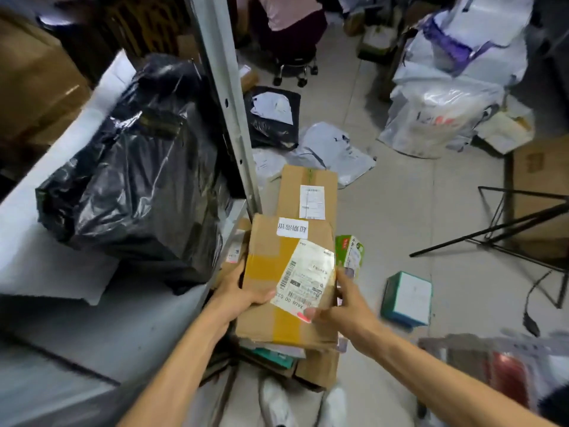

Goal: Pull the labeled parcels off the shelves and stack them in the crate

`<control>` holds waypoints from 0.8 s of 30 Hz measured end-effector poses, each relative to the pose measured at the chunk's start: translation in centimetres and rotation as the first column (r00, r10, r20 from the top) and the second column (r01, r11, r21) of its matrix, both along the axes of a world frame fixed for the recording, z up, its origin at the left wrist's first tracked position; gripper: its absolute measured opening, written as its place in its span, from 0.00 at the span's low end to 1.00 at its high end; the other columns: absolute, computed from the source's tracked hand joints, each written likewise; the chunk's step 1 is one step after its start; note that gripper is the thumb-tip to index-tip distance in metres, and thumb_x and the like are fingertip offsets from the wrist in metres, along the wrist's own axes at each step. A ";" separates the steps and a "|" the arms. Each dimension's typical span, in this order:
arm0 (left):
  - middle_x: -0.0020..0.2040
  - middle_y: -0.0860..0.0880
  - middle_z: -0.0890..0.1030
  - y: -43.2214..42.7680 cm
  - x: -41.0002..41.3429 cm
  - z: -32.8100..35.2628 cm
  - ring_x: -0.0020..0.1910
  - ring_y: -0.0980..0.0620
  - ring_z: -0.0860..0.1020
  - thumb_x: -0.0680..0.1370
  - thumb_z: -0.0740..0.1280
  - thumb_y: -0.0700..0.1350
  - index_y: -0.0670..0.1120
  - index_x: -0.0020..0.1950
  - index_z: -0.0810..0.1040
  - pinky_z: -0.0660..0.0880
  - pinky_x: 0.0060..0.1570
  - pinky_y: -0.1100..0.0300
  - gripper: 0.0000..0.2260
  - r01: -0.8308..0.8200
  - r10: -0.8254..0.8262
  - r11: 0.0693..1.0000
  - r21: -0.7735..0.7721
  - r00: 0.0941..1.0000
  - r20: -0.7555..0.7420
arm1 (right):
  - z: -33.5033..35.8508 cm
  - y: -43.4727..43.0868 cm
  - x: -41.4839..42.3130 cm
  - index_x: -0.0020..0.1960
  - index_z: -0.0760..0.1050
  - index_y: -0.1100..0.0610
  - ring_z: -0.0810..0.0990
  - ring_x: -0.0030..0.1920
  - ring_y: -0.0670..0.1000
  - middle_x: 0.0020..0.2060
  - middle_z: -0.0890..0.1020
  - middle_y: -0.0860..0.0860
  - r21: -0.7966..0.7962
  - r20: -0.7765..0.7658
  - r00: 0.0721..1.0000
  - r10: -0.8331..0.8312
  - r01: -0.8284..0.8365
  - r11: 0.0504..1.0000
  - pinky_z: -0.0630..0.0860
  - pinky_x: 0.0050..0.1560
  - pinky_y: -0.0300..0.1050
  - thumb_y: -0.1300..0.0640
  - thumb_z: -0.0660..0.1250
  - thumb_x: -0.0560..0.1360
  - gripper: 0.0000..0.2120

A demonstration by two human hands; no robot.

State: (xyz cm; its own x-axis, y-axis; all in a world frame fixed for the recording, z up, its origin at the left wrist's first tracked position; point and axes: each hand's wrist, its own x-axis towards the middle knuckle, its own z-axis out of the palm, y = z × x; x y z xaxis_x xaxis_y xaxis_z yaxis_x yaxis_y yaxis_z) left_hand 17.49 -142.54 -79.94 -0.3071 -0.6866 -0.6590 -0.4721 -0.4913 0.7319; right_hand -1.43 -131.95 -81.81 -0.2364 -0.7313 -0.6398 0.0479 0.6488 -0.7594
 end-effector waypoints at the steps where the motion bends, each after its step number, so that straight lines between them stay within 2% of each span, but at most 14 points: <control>1: 0.49 0.60 0.80 -0.6 -0.2 -1.0 0.50 0.58 0.77 0.68 0.78 0.43 0.62 0.55 0.71 0.72 0.48 0.62 0.25 0.013 -0.013 1.000 -0.003 1.000 0.017 | -1.5 -0.4 0.2 0.67 0.66 0.45 0.79 0.59 0.51 0.56 0.80 0.46 0.006 -0.006 1.000 -0.022 0.022 1.000 0.79 0.58 0.55 0.64 0.80 0.62 0.40; 5: 0.53 0.54 0.83 -2.4 0.2 -6.5 0.55 0.51 0.80 0.63 0.81 0.45 0.58 0.58 0.76 0.76 0.59 0.52 0.27 0.009 -0.012 0.998 0.056 0.998 0.062 | -6.7 -1.6 1.1 0.69 0.65 0.44 0.78 0.59 0.46 0.58 0.80 0.44 -0.002 -0.007 0.999 -0.041 0.041 0.999 0.79 0.59 0.53 0.65 0.80 0.62 0.43; 8: 0.53 0.53 0.84 -2.1 0.9 -10.3 0.54 0.52 0.81 0.64 0.81 0.41 0.57 0.61 0.75 0.77 0.55 0.55 0.29 -0.028 0.020 0.994 0.106 0.997 0.081 | -9.9 -1.6 1.6 0.64 0.62 0.35 0.77 0.58 0.45 0.55 0.78 0.39 0.011 -0.001 0.999 -0.033 0.033 0.999 0.78 0.59 0.49 0.67 0.77 0.66 0.41; 10: 0.54 0.52 0.84 -1.4 1.3 -12.4 0.53 0.53 0.80 0.66 0.80 0.39 0.58 0.64 0.73 0.77 0.51 0.57 0.31 -0.054 0.040 0.990 0.131 0.993 0.108 | -11.5 -1.1 2.2 0.65 0.58 0.34 0.76 0.57 0.40 0.53 0.75 0.33 0.004 -0.030 1.000 -0.001 0.001 1.000 0.77 0.57 0.38 0.70 0.74 0.68 0.42; 12: 0.54 0.52 0.83 -1.2 1.8 -13.8 0.55 0.51 0.80 0.67 0.79 0.38 0.57 0.68 0.71 0.77 0.55 0.54 0.34 -0.093 0.076 0.989 0.113 0.986 0.145 | -12.0 -1.0 2.4 0.65 0.55 0.32 0.74 0.52 0.33 0.52 0.72 0.29 -0.016 -0.055 0.998 0.029 -0.030 0.999 0.74 0.52 0.28 0.69 0.73 0.70 0.43; 15: 0.54 0.53 0.82 -1.9 2.2 -14.8 0.57 0.49 0.79 0.67 0.79 0.39 0.57 0.69 0.71 0.75 0.60 0.50 0.34 -0.085 0.065 0.991 0.106 0.981 0.181 | -12.7 -1.3 2.3 0.59 0.53 0.27 0.73 0.53 0.33 0.52 0.71 0.26 -0.028 -0.056 0.996 0.066 -0.068 0.997 0.72 0.57 0.31 0.65 0.73 0.72 0.40; 17: 0.53 0.53 0.82 -2.0 2.6 -14.8 0.56 0.50 0.79 0.68 0.78 0.39 0.56 0.67 0.73 0.75 0.59 0.50 0.31 -0.072 0.052 0.991 0.108 0.982 0.182 | -13.0 -1.2 2.8 0.64 0.52 0.29 0.73 0.53 0.33 0.52 0.70 0.26 -0.031 -0.042 0.998 0.055 -0.057 0.998 0.71 0.55 0.27 0.65 0.72 0.72 0.42; 19: 0.53 0.54 0.82 -1.6 2.9 -14.6 0.57 0.50 0.79 0.67 0.79 0.40 0.57 0.68 0.72 0.74 0.60 0.49 0.32 -0.059 0.036 0.992 0.113 0.981 0.191 | -12.9 -0.8 3.3 0.73 0.49 0.38 0.72 0.54 0.30 0.54 0.69 0.27 -0.022 -0.028 0.999 0.045 -0.045 0.999 0.69 0.54 0.23 0.66 0.71 0.73 0.44; 21: 0.53 0.55 0.82 -1.1 3.0 -14.5 0.58 0.49 0.78 0.67 0.79 0.40 0.58 0.69 0.71 0.73 0.63 0.46 0.34 -0.053 0.031 0.992 0.111 0.980 0.198 | -12.8 -0.1 3.6 0.75 0.47 0.43 0.70 0.55 0.25 0.57 0.67 0.26 -0.026 -0.035 0.997 0.062 -0.063 0.998 0.68 0.61 0.25 0.65 0.71 0.73 0.44; 22: 0.53 0.55 0.81 -0.8 3.0 -14.4 0.58 0.49 0.77 0.67 0.79 0.40 0.58 0.69 0.70 0.72 0.63 0.46 0.34 -0.053 0.030 0.993 0.107 0.980 0.199 | -12.8 0.2 3.7 0.75 0.47 0.41 0.68 0.60 0.28 0.58 0.66 0.26 -0.025 -0.055 0.996 0.076 -0.078 0.997 0.67 0.67 0.32 0.64 0.72 0.73 0.44; 24: 0.54 0.54 0.82 -0.2 3.0 -14.3 0.58 0.50 0.78 0.68 0.79 0.39 0.58 0.68 0.70 0.73 0.62 0.48 0.34 -0.059 0.042 0.994 0.089 0.982 0.186 | -12.8 0.7 3.8 0.75 0.48 0.40 0.66 0.70 0.40 0.62 0.65 0.27 -0.017 -0.074 0.993 0.088 -0.090 0.996 0.65 0.73 0.45 0.63 0.72 0.73 0.44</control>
State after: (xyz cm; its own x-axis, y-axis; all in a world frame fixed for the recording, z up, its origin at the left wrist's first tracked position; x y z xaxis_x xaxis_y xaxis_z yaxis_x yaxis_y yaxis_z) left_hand 20.49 -142.76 -94.25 -0.1411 -0.6310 -0.7628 -0.5669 -0.5802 0.5848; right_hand 2.39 -131.20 -94.60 -0.2153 -0.7641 -0.6082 -0.0657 0.6327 -0.7716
